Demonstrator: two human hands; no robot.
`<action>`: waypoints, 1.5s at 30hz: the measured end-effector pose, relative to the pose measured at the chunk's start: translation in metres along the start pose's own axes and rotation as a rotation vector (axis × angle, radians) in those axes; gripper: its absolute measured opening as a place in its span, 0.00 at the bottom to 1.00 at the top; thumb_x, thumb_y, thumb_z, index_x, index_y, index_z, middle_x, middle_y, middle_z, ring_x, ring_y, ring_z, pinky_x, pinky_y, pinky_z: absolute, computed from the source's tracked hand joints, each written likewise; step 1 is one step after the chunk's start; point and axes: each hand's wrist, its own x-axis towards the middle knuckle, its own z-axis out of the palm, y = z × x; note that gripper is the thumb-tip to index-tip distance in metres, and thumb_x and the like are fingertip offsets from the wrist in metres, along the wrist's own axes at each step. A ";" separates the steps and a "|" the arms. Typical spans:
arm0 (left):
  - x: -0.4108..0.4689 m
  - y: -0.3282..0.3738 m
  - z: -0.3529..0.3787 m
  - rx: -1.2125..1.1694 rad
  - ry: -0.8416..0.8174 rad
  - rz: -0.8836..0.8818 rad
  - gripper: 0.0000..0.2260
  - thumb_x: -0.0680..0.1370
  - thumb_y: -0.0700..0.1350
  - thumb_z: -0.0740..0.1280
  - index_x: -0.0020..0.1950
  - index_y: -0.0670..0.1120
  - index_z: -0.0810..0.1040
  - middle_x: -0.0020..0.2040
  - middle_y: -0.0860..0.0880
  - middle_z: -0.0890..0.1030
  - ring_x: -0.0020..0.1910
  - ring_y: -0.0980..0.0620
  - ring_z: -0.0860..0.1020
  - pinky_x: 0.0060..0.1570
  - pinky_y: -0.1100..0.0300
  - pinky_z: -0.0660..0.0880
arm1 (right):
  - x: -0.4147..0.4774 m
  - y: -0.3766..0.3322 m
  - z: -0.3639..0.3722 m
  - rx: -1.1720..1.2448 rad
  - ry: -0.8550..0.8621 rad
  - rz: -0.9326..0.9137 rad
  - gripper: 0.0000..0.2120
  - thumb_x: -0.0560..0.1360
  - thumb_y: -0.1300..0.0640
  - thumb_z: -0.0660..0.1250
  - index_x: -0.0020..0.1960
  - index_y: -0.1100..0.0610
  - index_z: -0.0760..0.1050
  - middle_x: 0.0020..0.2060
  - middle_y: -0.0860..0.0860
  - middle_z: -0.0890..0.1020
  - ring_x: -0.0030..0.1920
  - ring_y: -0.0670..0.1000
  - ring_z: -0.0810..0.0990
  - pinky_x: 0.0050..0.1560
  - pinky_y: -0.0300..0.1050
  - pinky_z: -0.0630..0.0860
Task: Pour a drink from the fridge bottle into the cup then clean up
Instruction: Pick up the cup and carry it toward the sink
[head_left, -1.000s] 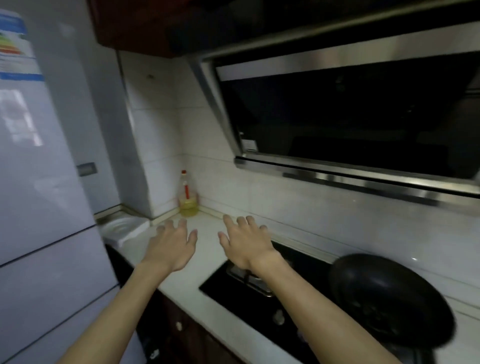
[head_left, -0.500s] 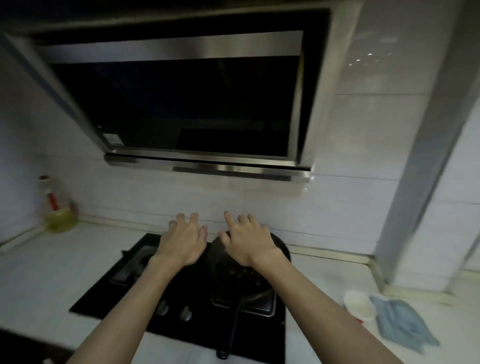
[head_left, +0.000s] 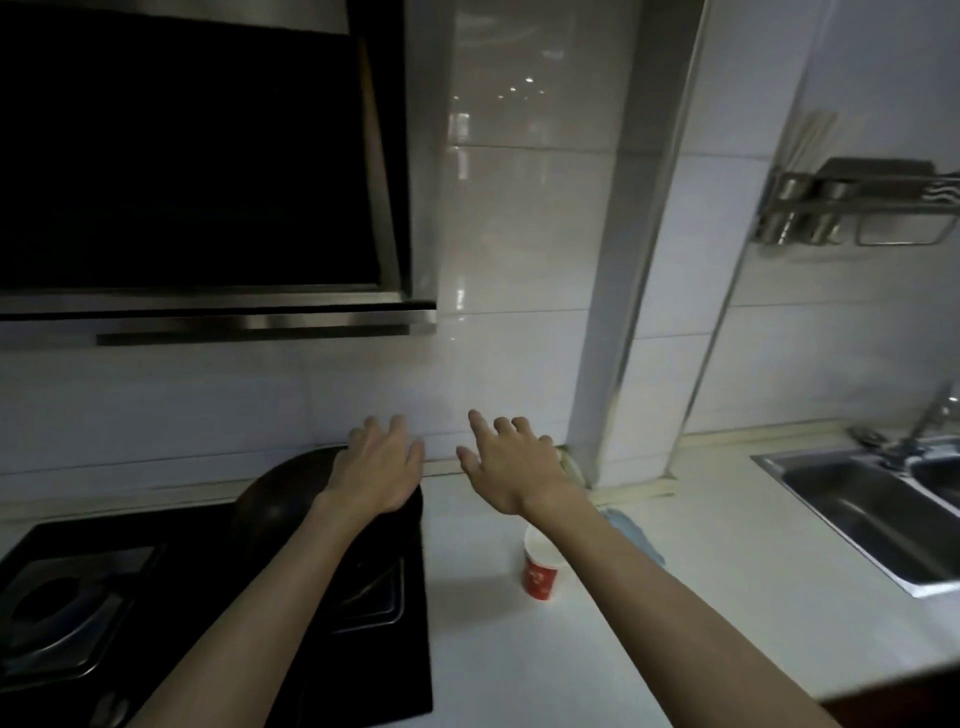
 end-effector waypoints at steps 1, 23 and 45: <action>0.006 0.006 0.005 -0.004 -0.009 0.024 0.18 0.83 0.53 0.50 0.65 0.42 0.67 0.61 0.38 0.70 0.60 0.39 0.70 0.56 0.46 0.73 | 0.001 0.009 0.002 -0.003 0.000 0.025 0.27 0.83 0.43 0.48 0.78 0.54 0.51 0.70 0.59 0.69 0.70 0.61 0.64 0.63 0.61 0.67; 0.069 0.060 0.151 0.056 -0.288 0.130 0.21 0.83 0.54 0.50 0.72 0.44 0.64 0.68 0.39 0.68 0.65 0.40 0.69 0.60 0.47 0.70 | 0.018 0.127 0.111 0.041 -0.183 0.270 0.25 0.83 0.43 0.49 0.75 0.54 0.55 0.70 0.58 0.70 0.71 0.62 0.64 0.64 0.62 0.67; 0.062 0.065 0.285 -0.368 -0.647 -0.316 0.30 0.78 0.36 0.56 0.79 0.44 0.53 0.75 0.39 0.64 0.74 0.41 0.65 0.70 0.54 0.63 | 0.038 0.196 0.261 0.429 -0.280 0.017 0.58 0.67 0.41 0.77 0.79 0.57 0.40 0.77 0.54 0.58 0.73 0.58 0.64 0.67 0.65 0.68</action>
